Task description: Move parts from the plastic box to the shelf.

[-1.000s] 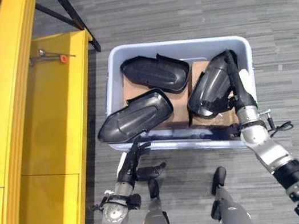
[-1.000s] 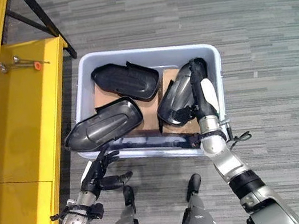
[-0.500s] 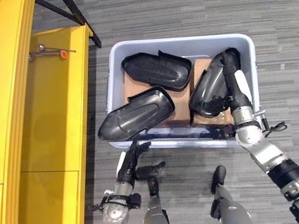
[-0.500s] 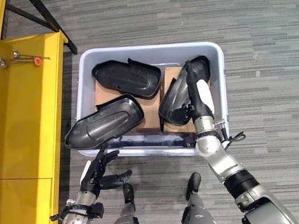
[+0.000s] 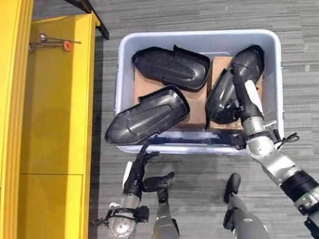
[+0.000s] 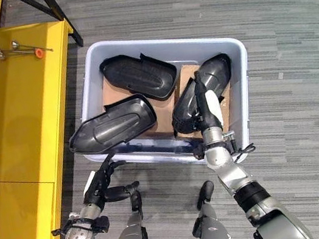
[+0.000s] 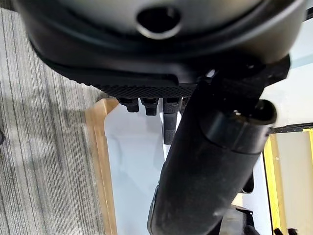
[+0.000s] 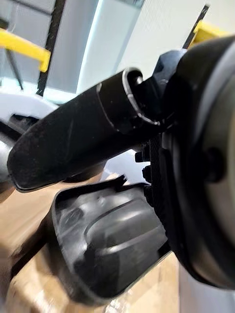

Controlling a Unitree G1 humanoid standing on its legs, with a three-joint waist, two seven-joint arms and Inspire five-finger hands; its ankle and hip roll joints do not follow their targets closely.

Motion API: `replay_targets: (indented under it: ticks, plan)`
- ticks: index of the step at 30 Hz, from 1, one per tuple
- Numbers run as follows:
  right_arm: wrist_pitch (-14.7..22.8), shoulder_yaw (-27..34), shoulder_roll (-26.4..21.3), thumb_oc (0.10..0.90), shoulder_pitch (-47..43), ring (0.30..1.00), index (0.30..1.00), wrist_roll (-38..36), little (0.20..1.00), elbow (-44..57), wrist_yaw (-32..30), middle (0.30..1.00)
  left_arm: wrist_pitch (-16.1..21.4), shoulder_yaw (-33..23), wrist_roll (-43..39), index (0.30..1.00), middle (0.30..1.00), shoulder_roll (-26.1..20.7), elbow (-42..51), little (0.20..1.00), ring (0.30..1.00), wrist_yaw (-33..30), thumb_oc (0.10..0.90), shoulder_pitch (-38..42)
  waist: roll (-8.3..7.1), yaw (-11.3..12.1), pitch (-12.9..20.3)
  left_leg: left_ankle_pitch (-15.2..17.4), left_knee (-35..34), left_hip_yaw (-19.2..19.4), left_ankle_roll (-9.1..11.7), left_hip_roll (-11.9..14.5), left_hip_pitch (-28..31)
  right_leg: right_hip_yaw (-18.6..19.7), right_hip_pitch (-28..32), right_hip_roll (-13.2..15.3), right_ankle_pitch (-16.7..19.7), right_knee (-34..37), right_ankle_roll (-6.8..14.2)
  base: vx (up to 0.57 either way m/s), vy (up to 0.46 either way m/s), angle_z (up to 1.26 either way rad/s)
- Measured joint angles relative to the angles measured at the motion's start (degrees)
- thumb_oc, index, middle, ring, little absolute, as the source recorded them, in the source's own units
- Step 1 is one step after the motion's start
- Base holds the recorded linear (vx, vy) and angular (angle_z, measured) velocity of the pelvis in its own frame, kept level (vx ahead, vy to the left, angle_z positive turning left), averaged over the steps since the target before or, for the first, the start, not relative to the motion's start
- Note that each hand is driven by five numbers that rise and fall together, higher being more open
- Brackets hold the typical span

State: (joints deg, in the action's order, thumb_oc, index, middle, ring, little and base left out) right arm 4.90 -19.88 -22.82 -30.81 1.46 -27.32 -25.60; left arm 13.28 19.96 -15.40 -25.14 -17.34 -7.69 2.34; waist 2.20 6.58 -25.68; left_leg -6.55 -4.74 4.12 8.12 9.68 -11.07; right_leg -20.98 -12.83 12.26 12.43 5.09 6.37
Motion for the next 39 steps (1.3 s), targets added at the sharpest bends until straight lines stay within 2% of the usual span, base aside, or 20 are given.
replay_targets:
  ticks: [10,21,29,36,37,38,39]
  plan:
    - [-1.11,-0.62,-0.12,0.900,-1.74,1.000,1.000,0.00,1.000,-5.19,-0.19,1.000,0.89,0.04,-0.04,1.000,1.000,-0.61,0.04,1.000,1.000,-0.79,0.900,0.97,0.48,0.53,-0.91,-0.03,0.01,-0.35,-0.03,-0.16,-0.99,-0.37,-0.66,0.20,0.00,0.00,0.01,0.00,0.000,0.00]
    - [-2.04,0.36,-2.84,0.900,-6.60,1.000,1.000,0.83,1.000,-9.44,-3.57,1.000,2.43,0.12,-0.02,1.000,1.000,-0.60,2.29,1.000,1.000,-0.79,0.900,1.65,3.06,1.01,-3.21,-0.61,0.02,-1.57,-0.07,-0.48,-3.91,-1.61,-2.73,0.49,0.05,-0.01,-0.03,0.00,0.004,0.05]
    - [-2.42,0.38,-3.30,0.900,-9.05,1.000,1.000,3.06,1.000,-11.99,-6.67,1.000,3.12,0.11,-0.02,1.000,1.000,-0.60,2.30,1.000,1.000,-1.72,0.900,2.21,3.14,1.10,-3.26,-0.69,0.02,-1.48,-0.18,-0.91,-5.16,-1.62,-3.96,1.11,0.09,-0.01,0.03,0.00,0.000,0.00]
    - [-1.50,-1.96,-2.52,0.900,-13.90,1.000,1.000,4.69,1.000,-21.06,-7.87,1.000,3.16,0.80,-0.09,1.000,1.000,-0.60,2.22,1.000,1.000,-3.16,0.900,3.46,3.15,1.26,-3.25,-0.83,0.02,-1.60,-0.34,-1.09,-5.99,-1.63,-4.74,1.28,0.23,-0.01,0.14,0.00,0.000,0.00]
    - [-1.20,-2.35,-2.29,0.800,-15.20,0.860,0.860,5.11,0.860,-23.66,-7.95,0.860,3.16,0.85,-0.09,1.000,1.000,-0.60,2.28,1.000,1.000,-3.23,0.900,3.55,3.15,1.27,-3.25,-0.84,0.02,-1.66,-0.34,-1.17,-6.02,-1.67,-4.74,1.29,0.23,-0.01,0.14,0.00,0.000,0.00]
    - [-0.91,-2.40,-1.88,0.743,-16.13,0.780,0.780,5.09,0.780,-26.14,-7.93,0.780,3.13,0.90,-0.10,1.000,1.000,-0.59,2.22,1.000,1.000,-3.27,0.900,3.64,3.15,1.26,-3.25,-0.86,0.02,-1.68,-0.32,-1.21,-6.01,-1.67,-4.73,1.29,0.23,-0.01,0.13,0.00,0.000,0.00]
    - [-0.18,-2.56,-1.67,0.633,-16.91,0.627,0.627,5.11,0.627,-27.72,-7.91,0.627,3.14,0.94,-0.10,1.000,1.000,-0.59,2.12,1.000,1.000,-3.28,0.900,3.73,3.16,1.24,-3.25,-0.91,0.02,-1.70,-0.31,-1.20,-6.02,-1.67,-4.74,1.28,0.23,-0.01,0.13,0.00,0.000,0.00]
